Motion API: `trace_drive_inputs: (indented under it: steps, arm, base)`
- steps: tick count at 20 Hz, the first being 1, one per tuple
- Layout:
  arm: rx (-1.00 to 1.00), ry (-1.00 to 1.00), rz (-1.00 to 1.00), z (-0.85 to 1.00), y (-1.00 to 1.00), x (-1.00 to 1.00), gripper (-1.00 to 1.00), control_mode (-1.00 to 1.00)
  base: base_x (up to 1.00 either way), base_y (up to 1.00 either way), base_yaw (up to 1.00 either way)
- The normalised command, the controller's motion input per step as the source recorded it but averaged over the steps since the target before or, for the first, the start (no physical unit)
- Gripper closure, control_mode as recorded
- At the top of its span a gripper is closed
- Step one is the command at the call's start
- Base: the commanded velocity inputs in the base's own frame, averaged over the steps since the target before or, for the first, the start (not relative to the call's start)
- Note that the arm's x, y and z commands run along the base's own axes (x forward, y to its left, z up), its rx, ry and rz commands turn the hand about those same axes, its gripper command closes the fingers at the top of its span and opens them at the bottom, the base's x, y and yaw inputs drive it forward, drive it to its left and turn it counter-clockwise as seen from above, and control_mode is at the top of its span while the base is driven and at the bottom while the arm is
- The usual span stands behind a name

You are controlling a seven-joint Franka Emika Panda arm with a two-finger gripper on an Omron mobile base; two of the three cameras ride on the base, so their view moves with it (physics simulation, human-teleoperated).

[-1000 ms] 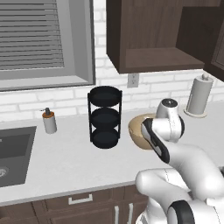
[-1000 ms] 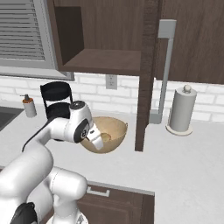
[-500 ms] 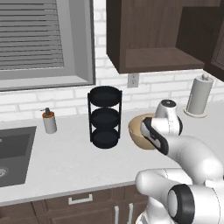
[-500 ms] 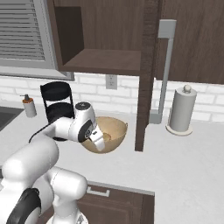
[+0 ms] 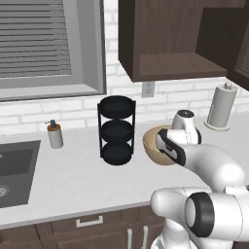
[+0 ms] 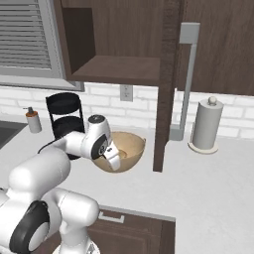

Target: Open the cabinet, pick up the bread from the cabinet and place it in the basket. Then move the basket to the dining counter.

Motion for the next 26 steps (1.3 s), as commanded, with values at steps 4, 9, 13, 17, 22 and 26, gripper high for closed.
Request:
trace_drive_inputs:
  steps: [4,9,13,17,22,26]
  arm:
    - [0.00,0.00,0.00,-0.45,-0.02,0.00,1.00,-1.00]
    - [0.00,0.00,0.00,-0.07,0.00,-0.09,1.00,-1.00]
    - [0.00,0.00,0.00,0.16,-0.01,-0.40,1.00,-1.00]
    - [0.01,0.00,0.00,0.43,0.00,-0.25,1.00,-1.00]
    - [0.02,-0.07,0.00,0.71,0.00,-0.44,1.00,-1.00]
    - [0.04,-0.11,0.00,0.93,-0.01,-0.54,1.00,-1.00]
  base:
    - [0.00,0.00,0.00]
    - [0.00,0.00,0.00]
    - [0.00,0.00,0.00]
    - [0.00,0.00,0.00]
    - [0.00,0.00,0.00]
    - [0.00,0.00,0.00]
